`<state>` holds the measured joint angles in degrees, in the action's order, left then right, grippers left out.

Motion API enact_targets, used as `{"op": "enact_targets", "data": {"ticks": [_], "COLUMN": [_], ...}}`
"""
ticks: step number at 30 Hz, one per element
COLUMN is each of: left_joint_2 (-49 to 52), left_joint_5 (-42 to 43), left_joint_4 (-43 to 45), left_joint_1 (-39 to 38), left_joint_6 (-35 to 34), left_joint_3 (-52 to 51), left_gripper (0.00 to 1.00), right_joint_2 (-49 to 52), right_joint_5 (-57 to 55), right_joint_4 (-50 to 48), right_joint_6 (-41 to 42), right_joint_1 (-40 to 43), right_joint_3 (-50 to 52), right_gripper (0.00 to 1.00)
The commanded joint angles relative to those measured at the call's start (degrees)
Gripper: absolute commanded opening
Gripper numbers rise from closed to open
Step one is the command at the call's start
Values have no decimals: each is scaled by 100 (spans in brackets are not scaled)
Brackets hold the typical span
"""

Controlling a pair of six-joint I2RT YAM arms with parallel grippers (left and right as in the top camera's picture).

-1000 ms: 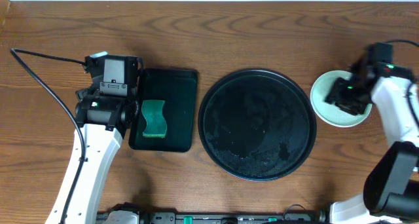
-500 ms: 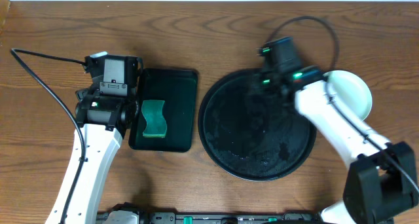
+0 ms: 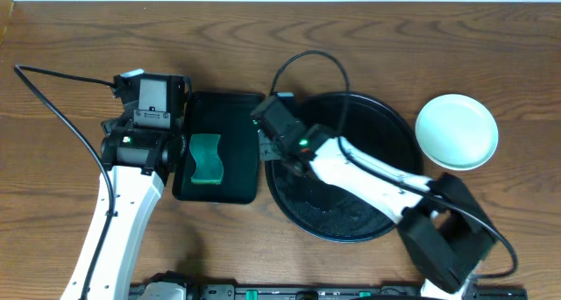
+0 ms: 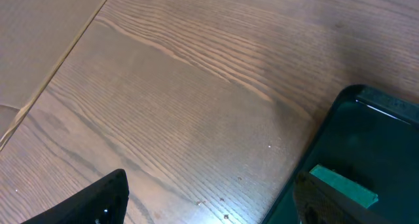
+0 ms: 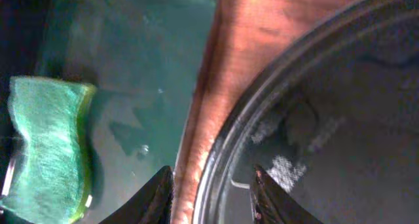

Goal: Clean dirty plates on tray and stack at the side
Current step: 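Move the right gripper to the round black tray's left rim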

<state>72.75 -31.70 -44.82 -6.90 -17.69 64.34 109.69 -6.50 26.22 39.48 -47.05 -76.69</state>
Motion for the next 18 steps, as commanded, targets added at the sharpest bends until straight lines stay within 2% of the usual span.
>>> {"op": "enact_targets", "data": {"ticks": [1,5,8,15,17,18], "left_joint_2": [-13,-13,-13,-13,-13,-13], "left_joint_5": [-109,-109,-109,-109,-109,-109], "left_joint_4": [-11,-11,-11,-11,-11,-11], "left_joint_1": [13,13,13,13,13,13], "left_joint_6": [52,52,52,52,52,52], "left_joint_3": [114,114,114,114,114,114], "left_gripper": [81,81,80,81,80,80], "right_joint_2": [201,684,1073,1412,1421,1421], "right_joint_5": [-247,-225,90,155,212,236], "right_joint_4": [540,1543,1864,2044,2127,2140], "right_joint_6": [98,68,50,55,57,57], "right_joint_1": [28,90,96,-31,-31,-33], "right_joint_3": [-955,-2127,-2756,-2861,-2855,-2855], "right_gripper": [36,37,37,31,25,17]}}
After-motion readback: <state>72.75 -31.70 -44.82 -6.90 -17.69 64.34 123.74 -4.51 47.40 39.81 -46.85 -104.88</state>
